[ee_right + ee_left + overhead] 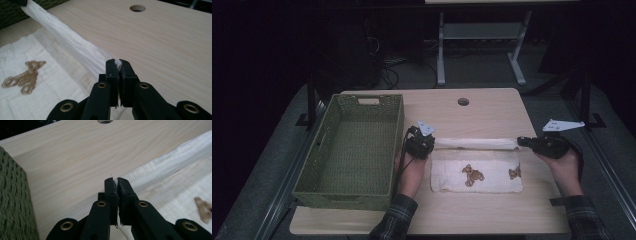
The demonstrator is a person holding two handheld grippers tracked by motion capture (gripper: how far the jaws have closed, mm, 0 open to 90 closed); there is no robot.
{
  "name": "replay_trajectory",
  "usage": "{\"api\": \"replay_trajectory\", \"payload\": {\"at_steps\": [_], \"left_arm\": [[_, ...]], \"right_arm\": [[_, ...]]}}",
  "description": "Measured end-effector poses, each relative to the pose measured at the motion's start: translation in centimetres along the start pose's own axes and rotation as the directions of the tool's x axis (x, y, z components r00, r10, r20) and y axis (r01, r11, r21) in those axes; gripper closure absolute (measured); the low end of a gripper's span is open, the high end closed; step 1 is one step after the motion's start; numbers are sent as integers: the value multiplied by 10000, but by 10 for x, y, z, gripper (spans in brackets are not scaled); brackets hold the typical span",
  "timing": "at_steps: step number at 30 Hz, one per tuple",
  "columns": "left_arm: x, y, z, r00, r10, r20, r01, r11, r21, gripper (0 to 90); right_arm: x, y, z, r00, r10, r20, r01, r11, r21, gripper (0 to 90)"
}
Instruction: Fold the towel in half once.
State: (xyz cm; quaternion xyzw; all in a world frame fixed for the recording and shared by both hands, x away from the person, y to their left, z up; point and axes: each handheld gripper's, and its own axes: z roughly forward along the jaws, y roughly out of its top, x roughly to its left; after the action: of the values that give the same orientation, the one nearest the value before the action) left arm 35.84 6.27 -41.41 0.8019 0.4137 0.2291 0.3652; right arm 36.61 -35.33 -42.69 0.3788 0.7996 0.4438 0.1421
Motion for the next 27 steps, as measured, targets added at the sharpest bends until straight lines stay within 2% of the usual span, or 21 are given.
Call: {"api": "replay_trajectory", "payload": {"at_steps": [8, 11, 17, 21, 27], "left_arm": [[-14, -13, -15, 9997, 216, 115, -217, 9997, 97, 866], [-21, -18, -20, 9989, 460, 119, -464, 9982, 380, 866], [-33, -25, -34, 9963, 856, -93, -852, 9958, 336, 867], [-39, -31, -38, 9948, 988, -238, -978, 9945, 376, 867], [-45, -42, -42, 9944, 1057, -41, -1052, 9926, 602, 867]], "right_arm": [[19, -12, -13, 9997, -239, -78, 240, 9996, 174, 869], [24, -16, -18, 9996, -281, -4, 281, 9993, 252, 869], [35, -26, -30, 9994, -282, -183, 286, 9994, 214, 869], [43, -33, -33, 9988, -394, -289, 404, 9986, 332, 869], [50, -44, -38, 9984, -325, -468, 348, 9982, 494, 869]]}}
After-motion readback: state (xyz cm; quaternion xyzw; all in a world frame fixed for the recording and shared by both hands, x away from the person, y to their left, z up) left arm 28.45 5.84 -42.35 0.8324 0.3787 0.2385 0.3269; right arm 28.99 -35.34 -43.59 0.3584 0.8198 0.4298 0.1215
